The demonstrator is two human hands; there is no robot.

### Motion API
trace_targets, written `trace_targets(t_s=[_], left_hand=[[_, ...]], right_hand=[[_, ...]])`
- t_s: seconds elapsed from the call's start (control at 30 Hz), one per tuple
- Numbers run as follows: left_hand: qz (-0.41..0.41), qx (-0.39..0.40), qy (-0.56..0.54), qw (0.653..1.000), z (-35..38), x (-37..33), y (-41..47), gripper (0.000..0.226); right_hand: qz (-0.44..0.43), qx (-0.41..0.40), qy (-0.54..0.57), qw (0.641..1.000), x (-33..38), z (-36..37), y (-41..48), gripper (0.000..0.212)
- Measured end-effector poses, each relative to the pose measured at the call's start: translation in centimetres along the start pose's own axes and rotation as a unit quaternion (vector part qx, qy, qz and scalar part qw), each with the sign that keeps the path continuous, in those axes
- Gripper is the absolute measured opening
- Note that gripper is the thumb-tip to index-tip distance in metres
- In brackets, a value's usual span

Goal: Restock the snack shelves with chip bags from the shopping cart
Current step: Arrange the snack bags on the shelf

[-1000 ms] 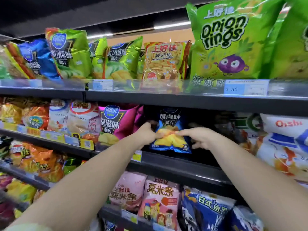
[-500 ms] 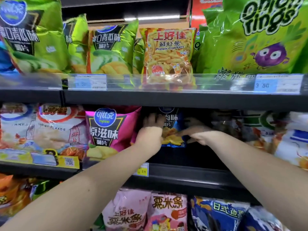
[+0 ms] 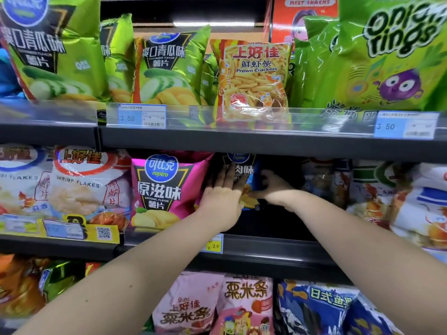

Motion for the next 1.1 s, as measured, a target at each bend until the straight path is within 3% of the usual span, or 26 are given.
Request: trace_targets(t_s=[0.2, 0.33, 0.43, 0.57, 0.67, 1.1], left_hand=[[0.013, -0.062, -0.02, 0.998, -1.4, -1.7, 0.0, 0.067], [0.056, -0.118, -0.045, 0.99, -2.7, -5.4, 0.1, 0.054], [0.089, -0.126, -0.073, 0.985, -3.8, -9.8, 0.4, 0.045], [0.147, -0.133, -0.105, 0.975, -5.6, -15.8, 0.5, 0.028], [0.199, -0.152, -0.123, 0.96, -6.8, -21.0, -0.2, 0.029], [0.401, -0.183, -0.178, 0.88, -13.6, -50.1, -12.3, 0.03]], right_hand=[[-0.019, -0.066, -0.17, 0.983, 0.5, -2.6, -2.9, 0.06], [-0.034, -0.125, -0.332, 0.934, -0.1, -4.6, -7.7, 0.04], [-0.036, -0.193, -0.44, 0.876, -1.2, -6.7, -11.8, 0.028], [-0.034, -0.235, -0.482, 0.843, -3.0, -9.8, -16.7, 0.022], [0.011, -0.267, -0.526, 0.808, -4.6, -13.1, -21.4, 0.03], [0.271, -0.301, -0.582, 0.705, -14.0, -28.7, -49.6, 0.024]])
Point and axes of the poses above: each hand's wrist, its own y-axis towards the middle knuckle, its own z-axis out of the palm, x = y × z, the point moved 2 cm from there along y, towards the middle knuckle, and after that the axes turned 5 degrees about x, right-handed, at the moved point
